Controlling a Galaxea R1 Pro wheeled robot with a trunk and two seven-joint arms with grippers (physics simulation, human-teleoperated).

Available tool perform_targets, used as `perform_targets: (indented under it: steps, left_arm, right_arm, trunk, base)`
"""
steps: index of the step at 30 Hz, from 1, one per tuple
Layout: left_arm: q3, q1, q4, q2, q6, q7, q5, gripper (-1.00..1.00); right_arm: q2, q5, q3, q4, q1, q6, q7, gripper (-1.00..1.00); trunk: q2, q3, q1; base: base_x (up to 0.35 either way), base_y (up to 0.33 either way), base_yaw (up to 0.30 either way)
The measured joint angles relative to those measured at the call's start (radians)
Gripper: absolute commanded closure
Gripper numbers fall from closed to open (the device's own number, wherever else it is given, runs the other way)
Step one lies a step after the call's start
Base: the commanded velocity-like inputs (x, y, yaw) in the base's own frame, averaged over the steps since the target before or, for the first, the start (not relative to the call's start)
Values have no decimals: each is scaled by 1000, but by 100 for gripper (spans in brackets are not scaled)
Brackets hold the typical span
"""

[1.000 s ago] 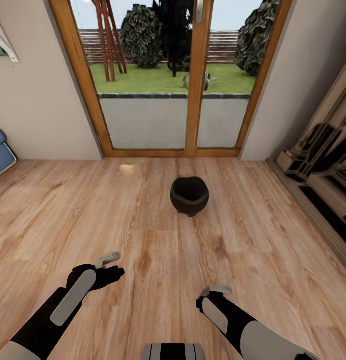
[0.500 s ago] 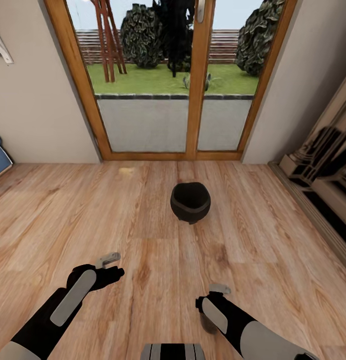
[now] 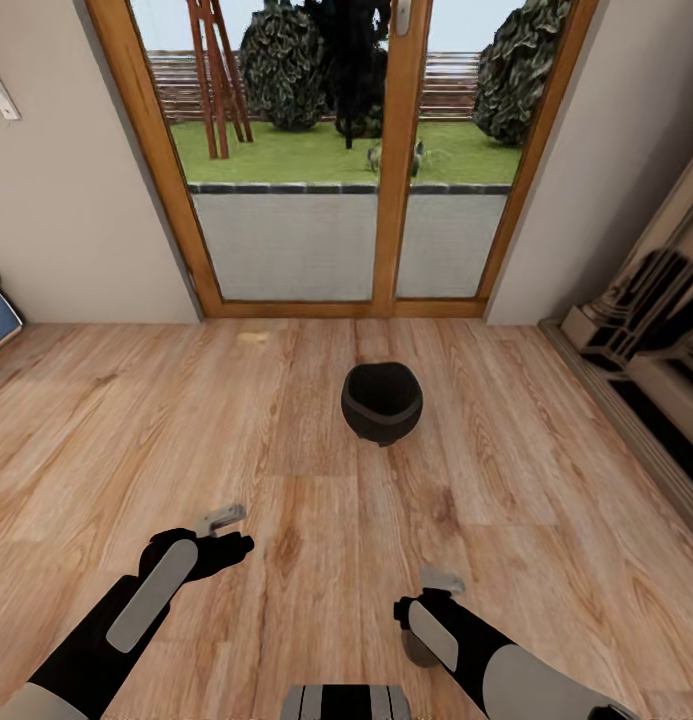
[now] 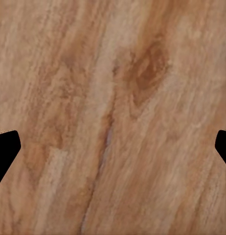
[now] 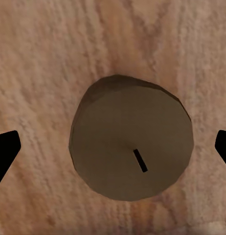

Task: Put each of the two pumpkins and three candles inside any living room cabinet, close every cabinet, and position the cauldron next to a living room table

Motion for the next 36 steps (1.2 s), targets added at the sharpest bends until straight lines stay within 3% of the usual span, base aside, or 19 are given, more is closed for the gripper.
perform_targets:
  steps: [8,12,16,19,36]
  left_arm:
    - [5,3,-33,10,2,-5,5,-100]
    - [11,40,-126,20,4,-7,76,-100]
    - [11,56,-168,65,4,-9,167,-100]
    - [11,58,-173,72,3,-9,197,-100]
    - [9,58,-172,72,3,-9,208,-100]
  right_arm:
    - [0,0,0,5,0,-3,8,-100]
    - [0,0,0,6,0,-3,8,-100]
    - [0,0,0,6,0,-3,8,-100]
    - [0,0,0,6,0,-3,8,-100]
    - [-1,2,0,7,0,-8,3,-100]
  trunk:
    - [-2,-31,4]
    - [-3,-46,5]
    - [-3,-54,6]
    - [-3,-54,6]
    - [-3,-54,6]
  base:
    - [0,0,0]
    - [0,0,0]
    - [0,0,0]
    - [0,0,0]
    - [0,0,0]
